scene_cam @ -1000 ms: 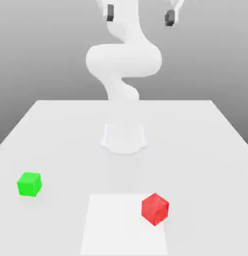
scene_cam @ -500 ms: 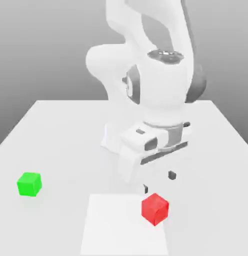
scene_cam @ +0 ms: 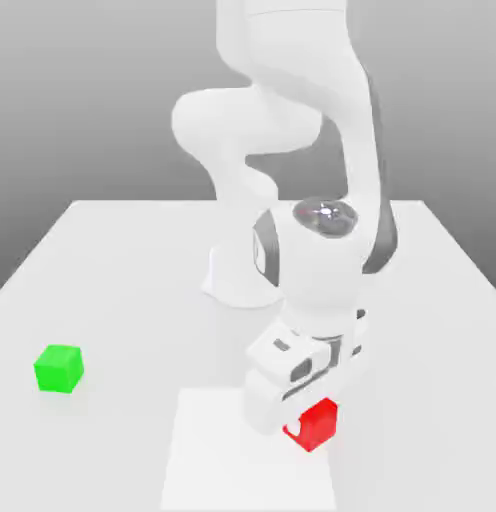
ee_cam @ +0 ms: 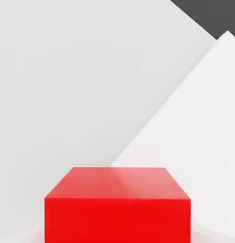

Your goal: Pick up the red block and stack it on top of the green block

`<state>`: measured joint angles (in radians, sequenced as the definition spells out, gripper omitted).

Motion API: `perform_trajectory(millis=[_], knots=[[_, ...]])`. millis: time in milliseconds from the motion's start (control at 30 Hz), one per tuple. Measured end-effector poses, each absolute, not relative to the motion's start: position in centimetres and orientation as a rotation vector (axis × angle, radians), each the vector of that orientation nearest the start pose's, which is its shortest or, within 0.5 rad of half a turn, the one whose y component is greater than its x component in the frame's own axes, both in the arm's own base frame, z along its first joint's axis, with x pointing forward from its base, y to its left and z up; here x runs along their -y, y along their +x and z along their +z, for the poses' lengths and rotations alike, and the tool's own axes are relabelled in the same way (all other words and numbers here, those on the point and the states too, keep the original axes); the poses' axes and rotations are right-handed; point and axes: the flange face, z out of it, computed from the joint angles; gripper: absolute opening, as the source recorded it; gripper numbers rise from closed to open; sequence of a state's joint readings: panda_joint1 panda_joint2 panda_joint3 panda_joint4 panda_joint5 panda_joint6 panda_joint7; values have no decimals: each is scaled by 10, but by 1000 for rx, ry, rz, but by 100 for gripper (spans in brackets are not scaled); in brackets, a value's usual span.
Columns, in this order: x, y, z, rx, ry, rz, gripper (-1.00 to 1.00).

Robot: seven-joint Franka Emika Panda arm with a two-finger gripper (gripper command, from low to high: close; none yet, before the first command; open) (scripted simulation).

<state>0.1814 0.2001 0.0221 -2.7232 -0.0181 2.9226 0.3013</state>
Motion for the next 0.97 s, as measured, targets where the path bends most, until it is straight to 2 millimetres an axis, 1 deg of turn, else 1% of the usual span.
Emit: perform_trajectory(millis=[133,167,200,267,333,367,433,533,633,667,733,833,867,967], knots=[[-81,386,201,-128,-3139,1,-100],[-61,389,208,-238,-3135,0,-100],[-34,392,211,-394,-3122,-1,-100],[25,393,218,-740,-3063,-4,-100],[83,385,224,-1083,-2963,-6,-100],[109,378,226,-1240,-2902,-6,-100],[156,362,232,-1533,-2758,-7,-100],[223,324,239,-1946,-2479,-5,-100],[275,280,243,-2272,-2172,-2,-100],[283,273,239,-2321,-2117,-1,-100],[288,269,223,-2350,-2081,-1,-100],[287,269,193,-2353,-2078,-1,-100],[287,269,185,-2355,-2078,-1,100],[287,269,185,-2355,-2078,-1,100]])
